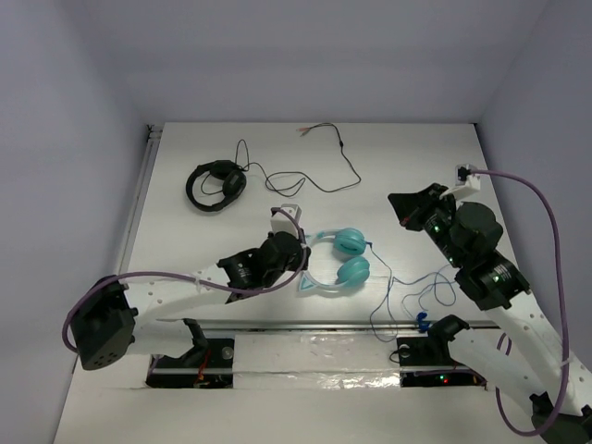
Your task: Wrap the headphones
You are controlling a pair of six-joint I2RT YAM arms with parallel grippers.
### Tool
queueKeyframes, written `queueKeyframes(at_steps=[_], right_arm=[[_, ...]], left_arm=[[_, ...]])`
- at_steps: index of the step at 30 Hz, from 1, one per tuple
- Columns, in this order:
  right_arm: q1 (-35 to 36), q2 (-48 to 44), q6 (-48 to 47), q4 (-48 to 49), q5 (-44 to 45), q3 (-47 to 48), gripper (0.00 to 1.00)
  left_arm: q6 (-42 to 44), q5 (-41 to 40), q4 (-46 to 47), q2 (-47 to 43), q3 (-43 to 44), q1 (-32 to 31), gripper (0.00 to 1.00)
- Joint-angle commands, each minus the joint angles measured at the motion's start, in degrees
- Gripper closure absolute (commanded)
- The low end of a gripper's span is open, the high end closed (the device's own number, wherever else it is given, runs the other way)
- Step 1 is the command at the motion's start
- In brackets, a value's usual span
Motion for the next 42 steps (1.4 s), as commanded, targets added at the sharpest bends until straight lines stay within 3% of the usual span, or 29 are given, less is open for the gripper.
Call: queueKeyframes(at_steps=[1, 2, 3, 5, 6, 7, 9, 12, 23, 25, 26, 27, 28, 30, 33, 37, 38, 40, 41, 42], right_arm=[[0.4, -0.1, 0.6, 0.4, 0.0, -0.9, 1.0], [0.4, -0.3, 0.5, 0.1, 0.5, -0.7, 1.0], [0.4, -0.5, 0.2, -0.2, 1.3, -0.5, 0.96], [0.4, -0.5, -0.3, -0.5, 1.1, -0.5, 0.8], [0.4, -0.5, -0.9, -0.4, -0.5, -0.7, 0.67], [0.4, -0.2, -1.0, 0.1, -1.6, -1.1, 0.62], [0.4, 0.1, -1.0, 0.7, -4.5, -1.9, 0.55], [0.4, 1.0, -1.0, 1.7, -6.7, -3.3, 0.53], [0.4, -0.9, -1.9, 2.1, -6.1, -5.4, 0.53], [0.4, -1.2, -1.7, 2.5, -6.1, -6.1, 0.56], [0.4, -1.3, -1.7, 2.6, -6.1, -6.4, 0.58], [0.4, -1.4, -1.6, 2.9, -6.3, -6.6, 0.66], [0.4, -1.4, -1.5, 3.3, -6.4, -7.0, 0.74], [0.4, -1.4, -1.5, 3.3, -6.5, -7.0, 0.9], [0.4, -1.3, -1.9, 3.4, -6.7, -7.0, 0.94], [0.4, -0.6, -2.4, 5.4, -6.5, -5.7, 0.93], [0.4, -0.3, -2.4, 6.3, -7.4, -5.5, 0.91], [0.4, 1.4, -3.1, 9.2, -11.7, -4.5, 0.74], [0.4, 2.0, -3.2, 10.4, -13.2, -4.2, 0.63], [0.4, 2.6, -3.7, 11.6, -14.5, -4.1, 0.43]], left_arm=[[-1.0, -0.3, 0.2, 2.7, -0.4, -0.7, 0.78], [-1.0, 0.2, -0.3, 3.5, -0.2, -0.7, 0.65], [-0.7, 0.3, -0.5, 4.6, 0.1, -0.7, 0.61], [-1.9, -1.8, -3.1, 7.6, 1.3, -1.2, 0.55], [-2.2, -2.4, -3.7, 8.6, 1.7, -1.2, 0.54], [-2.5, -3.1, -4.5, 9.6, 2.4, -1.2, 0.53], [-3.2, -5.3, -4.8, 12.4, 3.1, -1.2, 0.51], [-2.9, -8.0, -5.5, 16.2, 5.3, -1.2, 0.5], [-2.4, -7.3, -2.2, 29.9, 10.5, -1.2, 0.54], [-2.4, -7.0, -1.4, 31.2, 10.5, -1.2, 0.63], [-2.5, -7.0, -1.1, 32.1, 10.5, -1.2, 0.79], [-2.6, -6.9, -1.0, 32.4, 10.5, -1.2, 0.92], [-2.8, -6.9, -1.2, 32.4, 10.6, -0.7, 1.0], [-2.9, -6.9, -1.0, 29.9, 10.3, -0.1, 1.0], [-1.7, -4.5, -1.6, 21.3, 9.1, 2.8, 1.0], [1.4, 0.5, -5.3, 7.3, 8.8, 8.5, 1.0], [2.1, 3.1, -6.1, 2.3, 9.1, 10.0, 1.0], [3.7, 4.4, -10.6, -1.8, 11.0, 14.5, 1.0], [4.5, 4.7, -12.1, -5.1, 11.9, 15.7, 1.0], [5.1, 4.6, -14.0, -6.4, 13.1, 17.7, 1.0]])
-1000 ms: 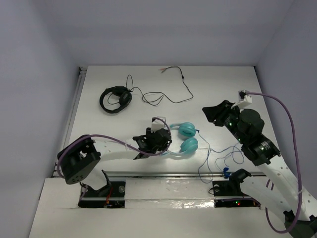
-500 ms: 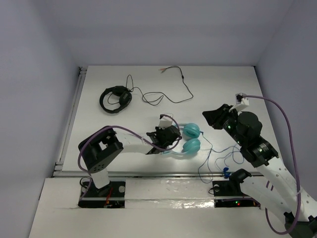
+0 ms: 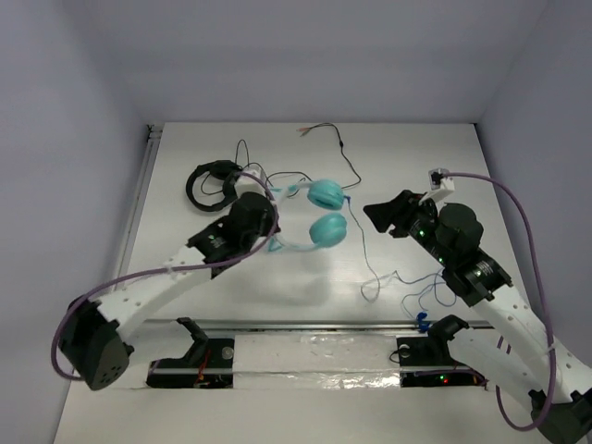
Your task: Wrap the headphones
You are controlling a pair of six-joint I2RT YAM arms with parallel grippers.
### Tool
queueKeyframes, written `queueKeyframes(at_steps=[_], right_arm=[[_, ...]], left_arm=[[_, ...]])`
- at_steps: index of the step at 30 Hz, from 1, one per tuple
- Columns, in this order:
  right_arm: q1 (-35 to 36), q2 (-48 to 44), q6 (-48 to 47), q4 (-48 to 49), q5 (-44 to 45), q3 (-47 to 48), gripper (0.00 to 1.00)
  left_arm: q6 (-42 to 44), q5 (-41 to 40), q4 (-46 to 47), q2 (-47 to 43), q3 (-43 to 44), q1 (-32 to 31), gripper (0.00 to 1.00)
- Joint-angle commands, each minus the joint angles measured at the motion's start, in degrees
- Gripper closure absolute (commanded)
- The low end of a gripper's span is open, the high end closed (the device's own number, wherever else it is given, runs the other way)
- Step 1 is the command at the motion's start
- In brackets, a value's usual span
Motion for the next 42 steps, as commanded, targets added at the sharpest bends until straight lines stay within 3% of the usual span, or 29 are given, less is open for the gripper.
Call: queueKeyframes(at_steps=[1, 3, 6, 10, 17, 24, 28, 31, 33, 36, 42], right_arm=[[0.4, 2.1, -2.0, 9.8, -7.5, 3.0, 0.36], [0.4, 2.8, -3.0, 12.7, -9.2, 2.7, 0.2], [0.4, 4.3, -4.2, 16.7, -14.2, 2.0, 0.14], [0.4, 7.5, -3.5, 24.6, -19.5, -1.0, 0.14], [0.4, 14.5, -4.3, 32.1, -19.6, -4.8, 0.14], [0.4, 16.8, -3.1, 36.8, -29.1, -7.8, 0.2], [0.4, 12.5, -0.1, 38.5, -22.6, -12.5, 0.36], [0.4, 8.8, -0.8, 31.3, -13.2, -11.3, 0.38], [0.4, 6.3, -2.2, 28.4, -10.4, -9.6, 0.3], [0.4, 3.4, -4.1, 24.2, -15.5, -7.6, 0.16], [0.4, -0.5, -0.2, 33.1, -29.0, -12.9, 0.12]], left_arm=[[3.5, 2.8, -5.7, -7.2, 6.3, 4.5, 1.0], [4.8, 5.0, -8.2, -9.9, 8.3, 6.8, 1.0], [7.0, 8.5, -11.8, -11.9, 12.4, 11.6, 1.0], [9.0, 14.2, -14.2, -12.9, 18.7, 16.0, 1.0], [10.1, 19.7, -17.0, -11.1, 26.8, 17.7, 1.0], [11.2, 23.9, -19.6, -9.1, 32.9, 18.2, 1.0], [11.9, 24.0, -20.7, -7.9, 36.7, 18.7, 1.0], [12.1, 24.8, -20.6, -7.3, 37.8, 18.7, 1.0], [12.4, 25.7, -20.7, -6.4, 38.5, 18.7, 1.0], [12.7, 27.8, -21.4, -4.9, 40.3, 20.0, 1.0], [12.8, 31.9, -22.1, -2.6, 42.3, 21.7, 1.0]])
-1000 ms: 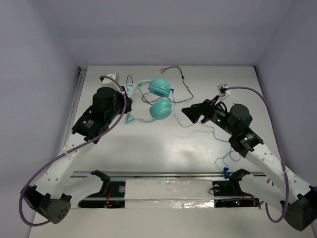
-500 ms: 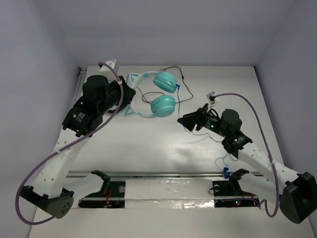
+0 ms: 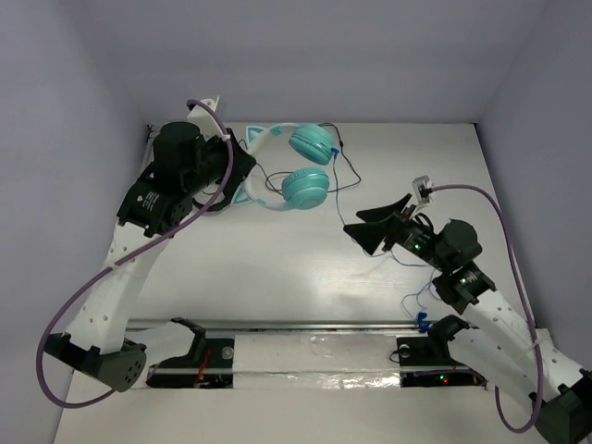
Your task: Wrap the headphones
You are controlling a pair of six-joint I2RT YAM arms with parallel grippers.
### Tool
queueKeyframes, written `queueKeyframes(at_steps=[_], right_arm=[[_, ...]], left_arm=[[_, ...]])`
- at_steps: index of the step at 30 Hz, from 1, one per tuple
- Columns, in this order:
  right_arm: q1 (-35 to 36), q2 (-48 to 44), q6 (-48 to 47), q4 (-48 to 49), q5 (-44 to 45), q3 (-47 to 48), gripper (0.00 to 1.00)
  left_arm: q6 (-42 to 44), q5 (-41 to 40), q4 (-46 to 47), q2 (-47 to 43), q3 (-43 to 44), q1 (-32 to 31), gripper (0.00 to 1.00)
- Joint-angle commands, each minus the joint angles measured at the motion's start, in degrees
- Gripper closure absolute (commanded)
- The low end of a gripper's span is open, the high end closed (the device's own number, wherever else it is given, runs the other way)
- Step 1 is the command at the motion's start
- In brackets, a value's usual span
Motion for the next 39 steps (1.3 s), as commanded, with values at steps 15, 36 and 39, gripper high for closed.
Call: queueKeyframes(at_steps=[15, 36, 39], right_arm=[[0.4, 4.3, 2.0, 13.0, 0.4, -4.9, 0.13], [0.4, 16.3, 5.9, 22.7, -0.2, -7.6, 0.34], [0.4, 15.3, 7.3, 21.8, 4.0, -8.8, 0.46]], left_arm=[[-1.3, 10.6, 1.8, 1.3, 8.6, 1.7, 1.0], [-6.9, 25.1, 6.8, 4.1, 12.6, 6.9, 1.0], [-8.1, 26.5, 7.0, 5.7, 13.5, 8.4, 1.0]])
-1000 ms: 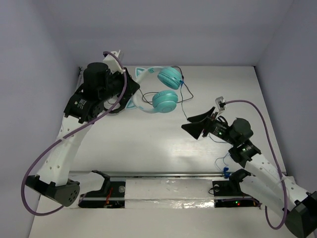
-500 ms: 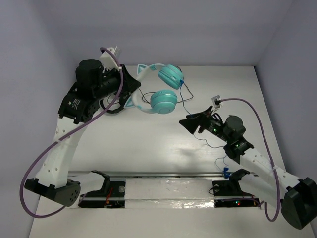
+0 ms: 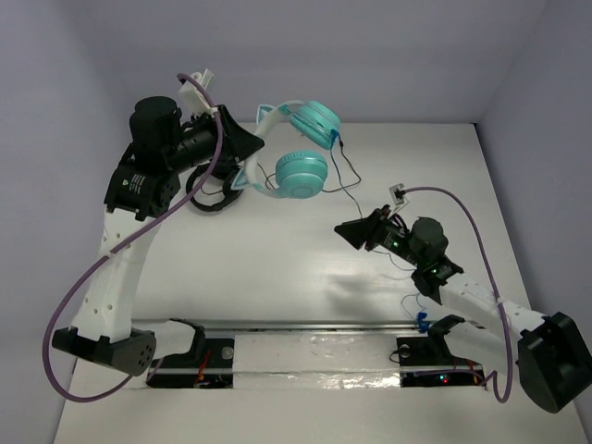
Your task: Wrap the headphones
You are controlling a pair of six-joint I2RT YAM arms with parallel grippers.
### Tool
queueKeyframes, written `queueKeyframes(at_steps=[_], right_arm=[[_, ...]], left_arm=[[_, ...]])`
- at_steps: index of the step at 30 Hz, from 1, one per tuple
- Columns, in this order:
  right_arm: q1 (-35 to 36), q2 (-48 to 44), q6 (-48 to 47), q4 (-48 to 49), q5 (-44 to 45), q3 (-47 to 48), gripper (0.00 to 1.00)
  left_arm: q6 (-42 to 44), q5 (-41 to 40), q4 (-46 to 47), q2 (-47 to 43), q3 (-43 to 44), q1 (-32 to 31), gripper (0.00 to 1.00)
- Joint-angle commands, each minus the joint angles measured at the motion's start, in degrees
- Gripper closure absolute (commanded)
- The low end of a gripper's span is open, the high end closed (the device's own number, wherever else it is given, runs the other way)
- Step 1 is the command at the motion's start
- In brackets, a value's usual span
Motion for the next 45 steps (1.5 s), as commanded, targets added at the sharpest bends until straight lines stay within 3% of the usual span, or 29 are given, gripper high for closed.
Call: queueKeyframes(at_steps=[1, 3, 5, 6, 7, 10, 14, 20, 27, 32, 35, 39, 45], right_arm=[[0.4, -1.9, 2.5, 4.1, 4.1, -1.4, 0.48], [0.4, -2.4, 3.1, 2.5, 5.6, -1.7, 0.54], [0.4, -3.3, 3.4, -1.4, 5.3, -1.1, 0.79], [0.4, -3.3, 3.4, -1.4, 5.3, -0.7, 0.79], [0.4, -3.3, 3.4, -3.0, 5.6, 0.0, 0.91], [1.0, -3.3, 1.9, -10.0, 8.2, 2.9, 0.99], [3.1, -1.0, -1.1, -20.4, 12.8, 7.2, 1.0], [11.3, 7.9, -2.3, -21.5, 18.7, 11.1, 1.0], [17.8, 16.1, -3.6, -24.5, 25.4, 15.1, 1.0], [26.7, 21.3, -2.1, -25.9, 30.5, 18.1, 1.0], [29.9, 23.0, -1.9, -28.3, 32.7, 20.7, 1.0], [35.0, 22.9, -2.1, -32.3, 35.8, 24.3, 1.0], [41.1, 19.9, -4.2, -44.2, 37.0, 32.2, 1.0]], left_arm=[[-4.2, 5.3, 6.8, 1.0, 3.5, 2.5, 1.0], [-5.6, 5.2, 8.4, 1.4, 1.8, 3.7, 1.0], [-9.3, 5.6, 13.0, 0.7, -3.4, 4.9, 1.0], [-10.7, 5.1, 15.2, 0.3, -6.0, 5.5, 1.0], [-10.7, 4.4, 16.8, 0.0, -8.4, 5.5, 1.0], [-16.9, 3.1, 23.0, -0.9, -17.6, 6.0, 1.0], [-23.6, 1.8, 33.3, -3.5, -30.1, 6.0, 1.0], [-32.4, 0.7, 43.9, -5.9, -39.9, 6.0, 1.0], [-33.4, -0.7, 43.9, -6.1, -39.8, 6.0, 1.0], [-37.5, -5.3, 48.5, -6.5, -43.1, 6.0, 1.0], [-35.6, -11.6, 46.7, -6.7, -43.5, 5.5, 1.0], [-31.8, -25.8, 43.3, -8.5, -44.9, 2.7, 1.0], [-25.5, -47.0, 37.4, -7.9, -47.7, -7.3, 1.0]])
